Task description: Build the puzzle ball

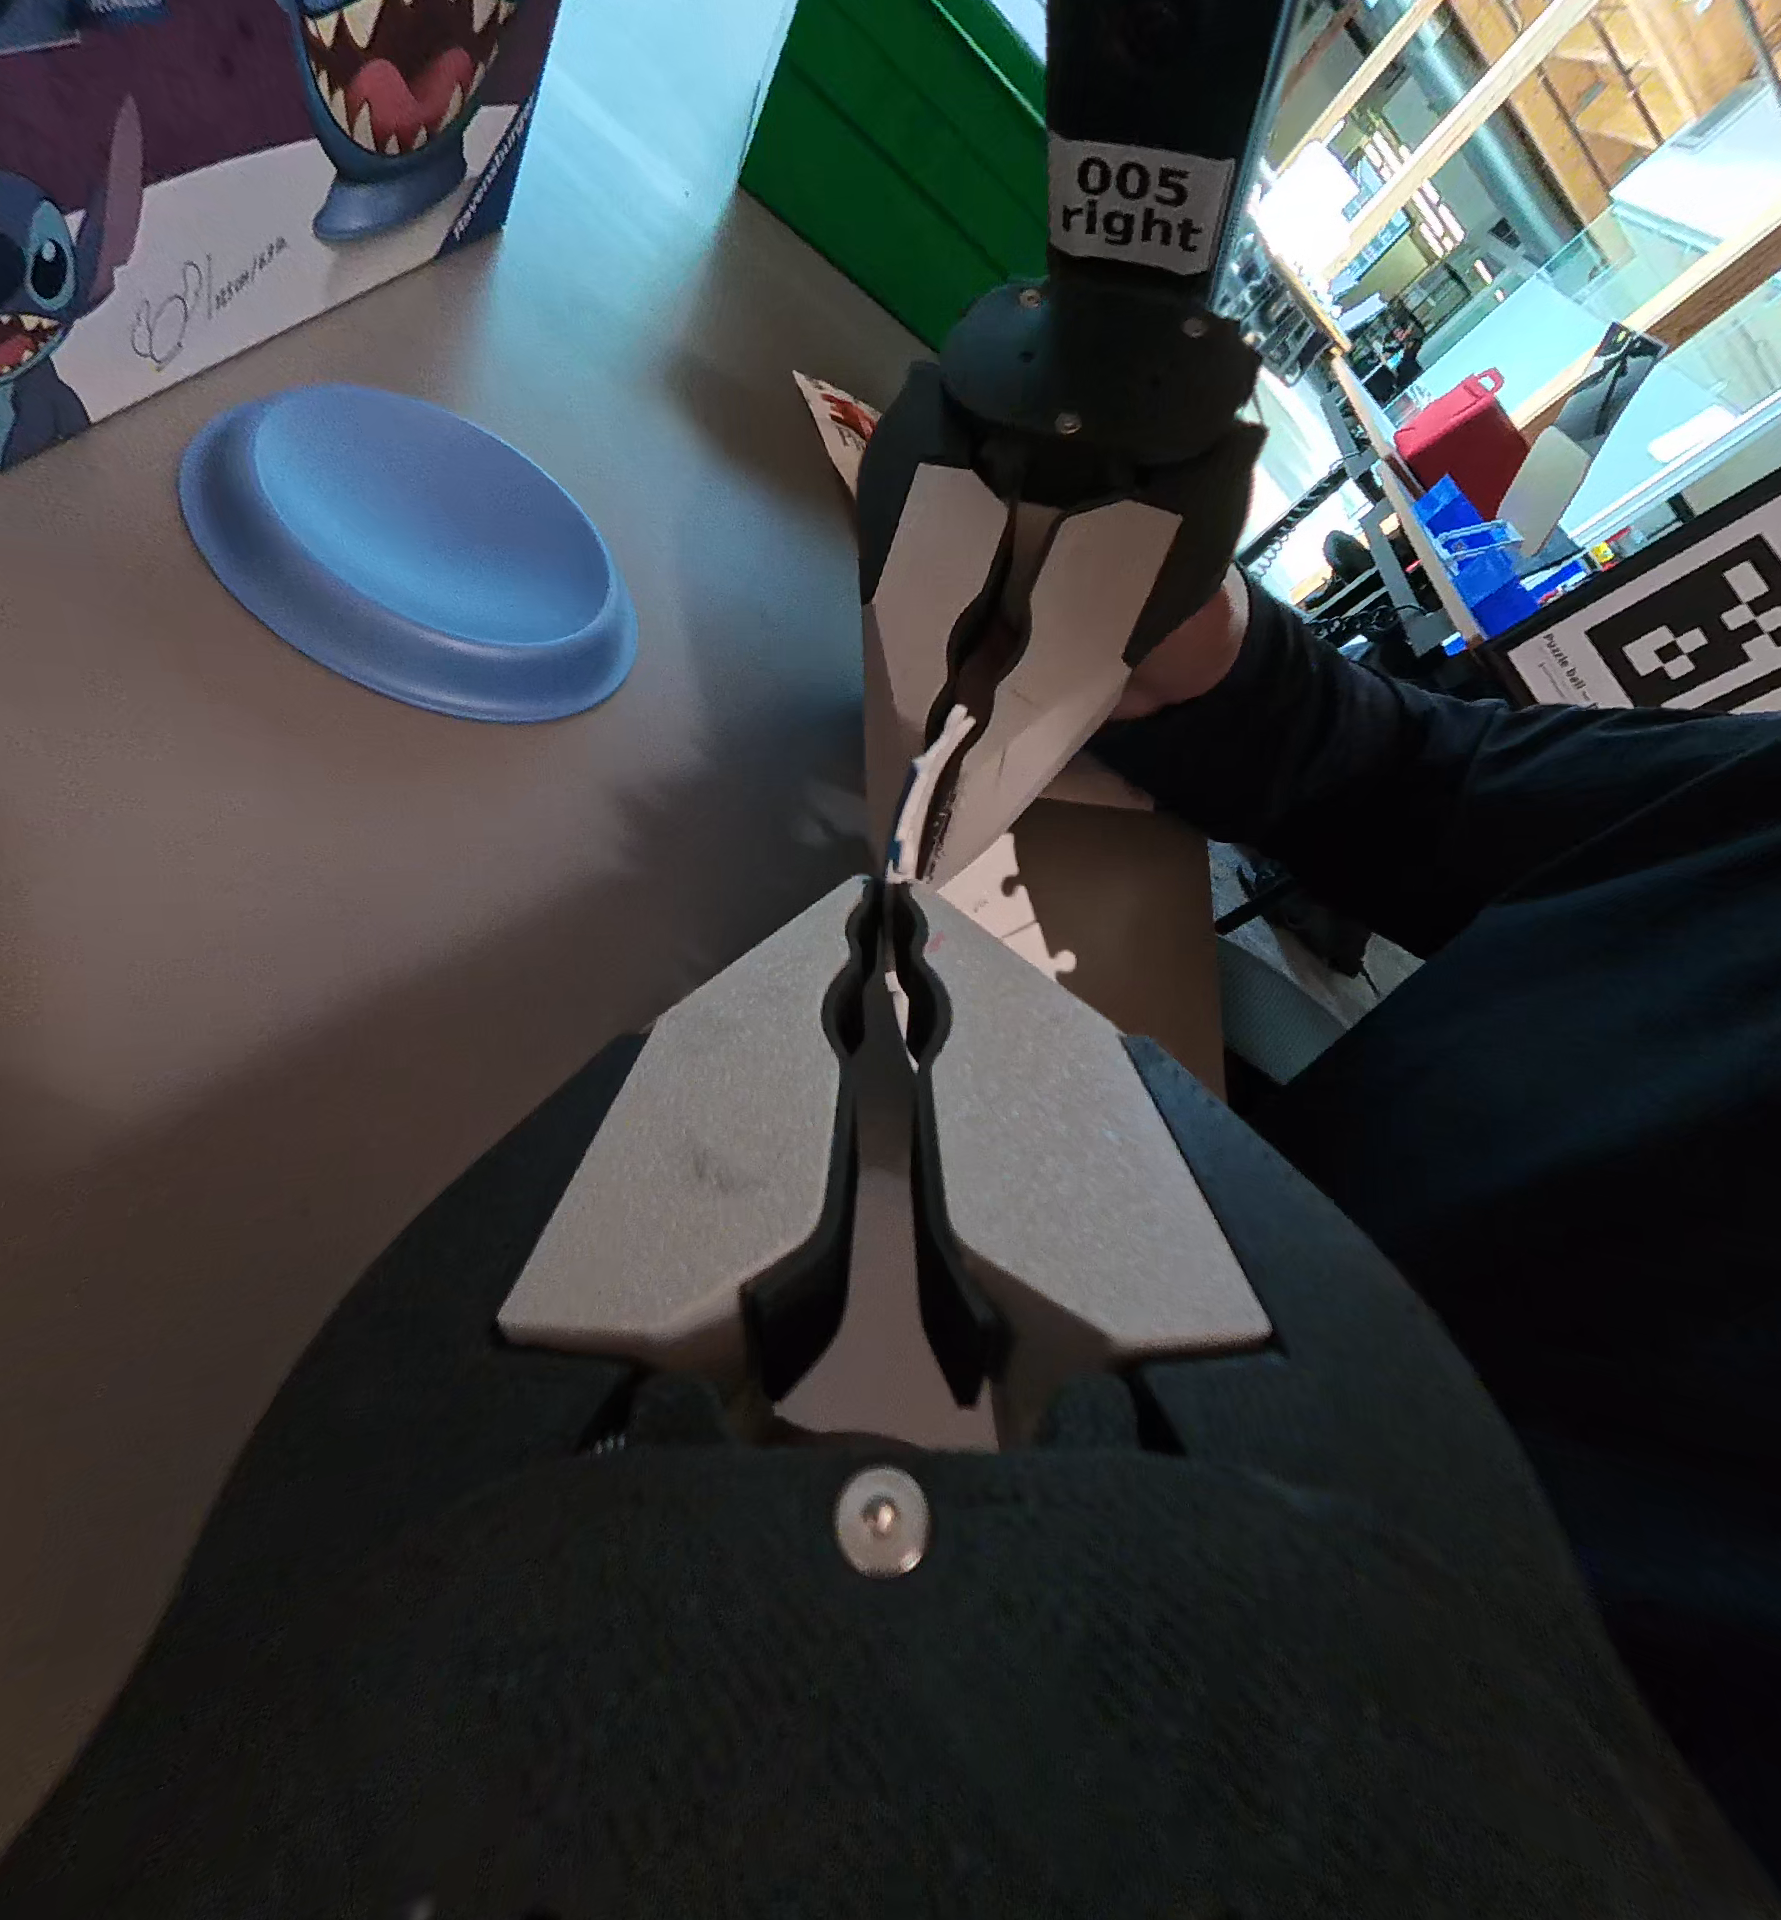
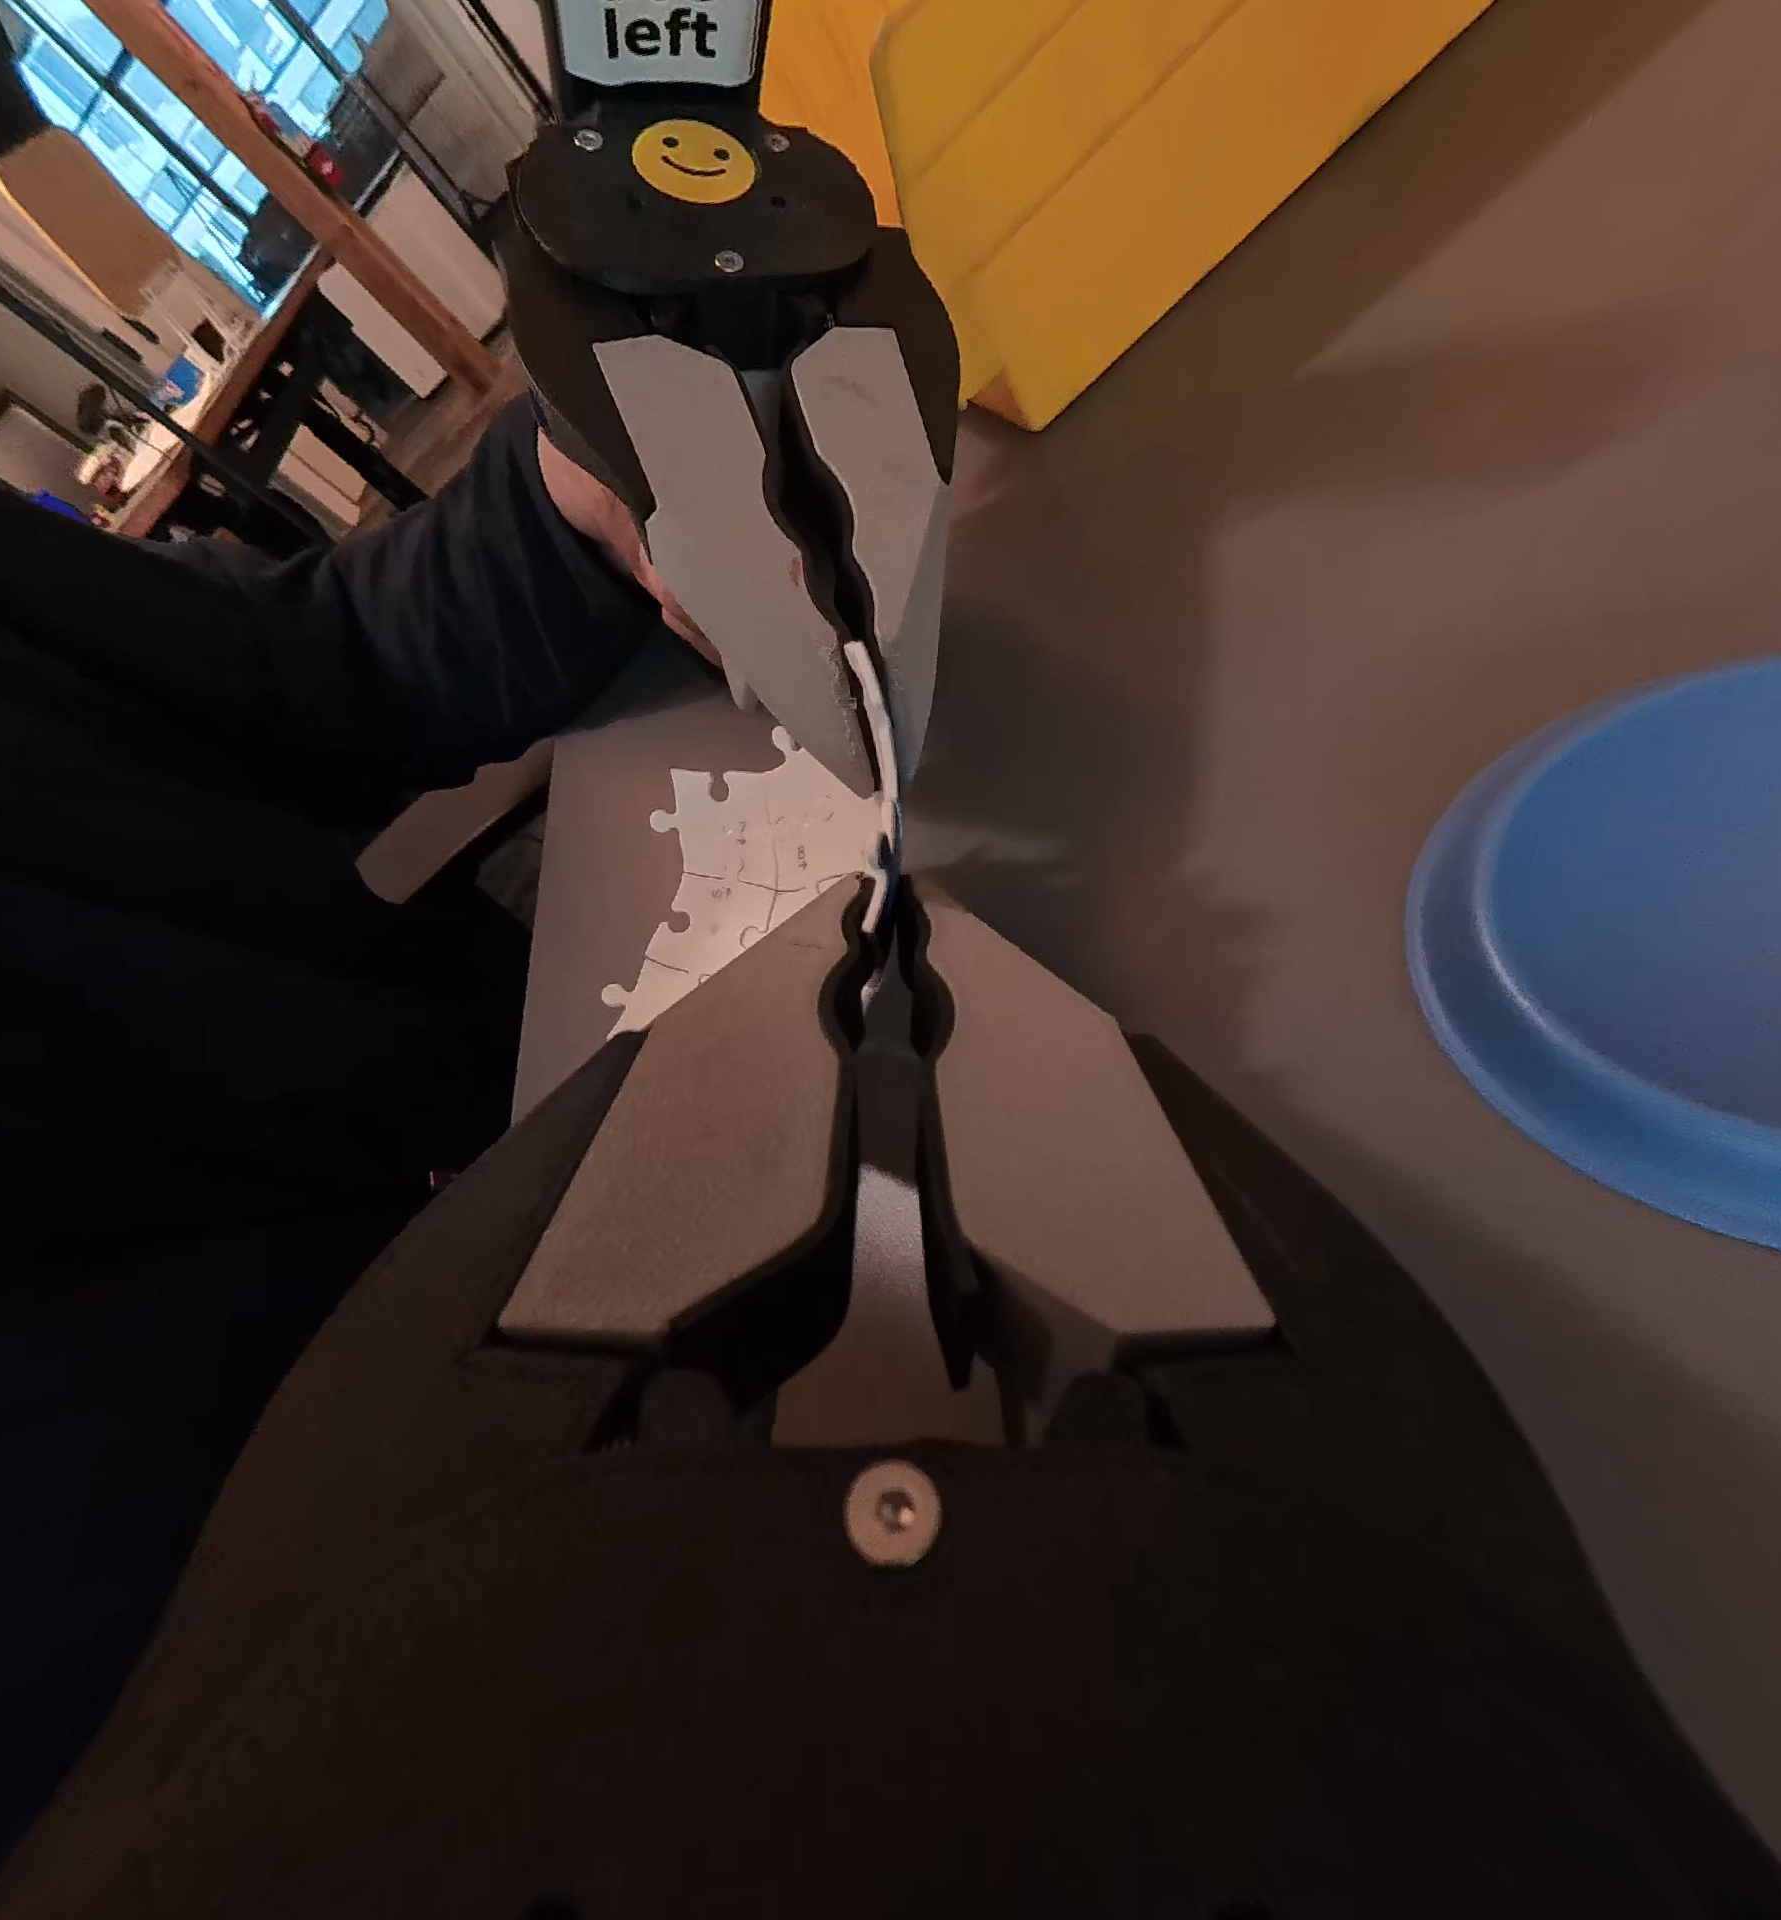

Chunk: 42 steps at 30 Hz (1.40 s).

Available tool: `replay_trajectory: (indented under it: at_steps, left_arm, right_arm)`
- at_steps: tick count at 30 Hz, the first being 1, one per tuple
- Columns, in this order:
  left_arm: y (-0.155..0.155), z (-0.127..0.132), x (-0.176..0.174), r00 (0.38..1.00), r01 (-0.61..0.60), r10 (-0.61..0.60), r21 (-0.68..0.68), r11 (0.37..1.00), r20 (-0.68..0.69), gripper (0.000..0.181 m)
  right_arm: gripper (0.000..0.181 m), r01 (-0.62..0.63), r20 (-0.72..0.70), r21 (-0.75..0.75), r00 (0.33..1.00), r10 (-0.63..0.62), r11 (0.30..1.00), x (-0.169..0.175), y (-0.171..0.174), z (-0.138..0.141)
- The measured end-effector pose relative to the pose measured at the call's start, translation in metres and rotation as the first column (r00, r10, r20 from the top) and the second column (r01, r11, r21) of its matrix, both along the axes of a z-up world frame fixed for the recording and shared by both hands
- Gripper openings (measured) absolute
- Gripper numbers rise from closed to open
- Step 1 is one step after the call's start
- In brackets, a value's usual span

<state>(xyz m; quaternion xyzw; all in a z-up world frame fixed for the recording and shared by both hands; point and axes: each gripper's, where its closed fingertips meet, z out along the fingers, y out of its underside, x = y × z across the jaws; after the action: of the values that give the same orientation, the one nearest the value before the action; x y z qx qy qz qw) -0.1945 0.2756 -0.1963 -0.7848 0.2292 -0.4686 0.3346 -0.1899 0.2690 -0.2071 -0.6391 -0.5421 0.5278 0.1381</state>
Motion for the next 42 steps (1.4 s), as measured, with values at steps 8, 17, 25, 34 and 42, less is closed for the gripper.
replay_trajectory:
  at_steps: [8, 17, 25, 34, 42]
  left_arm:
    - [-0.002, -0.002, 0.002, 1.0, 0.013, -0.013, 0.012, 1.0, -0.021, 0.0]
    - [-0.004, -0.004, 0.005, 0.998, 0.021, -0.018, 0.037, 0.999, -0.065, 0.0]
    - [-0.007, -0.004, 0.007, 0.996, 0.033, -0.029, 0.051, 0.998, -0.082, 0.0]
    - [-0.014, -0.009, 0.006, 0.996, 0.072, -0.074, -0.022, 0.997, -0.054, 0.004]
    - [-0.011, -0.013, 0.012, 0.995, 0.06, -0.06, -0.008, 0.998, -0.077, 0.0]
  right_arm:
    - [0.003, -0.051, 0.025, -0.036, 0.998, 0.052, 0.998, 0.006, -0.006, -0.006]
    - [0.002, -0.08, 0.052, -0.061, 0.995, 0.083, 0.995, 0.009, -0.009, -0.011]
    - [0.0, -0.086, 0.082, 0.022, 0.993, 0.084, 0.996, 0.011, -0.011, -0.012]
    - [0.001, -0.058, 0.05, 0.016, 0.997, 0.057, 0.998, 0.006, -0.008, -0.008]
    - [0.001, -0.056, 0.042, -0.012, 0.998, 0.056, 0.998, 0.002, -0.011, -0.008]
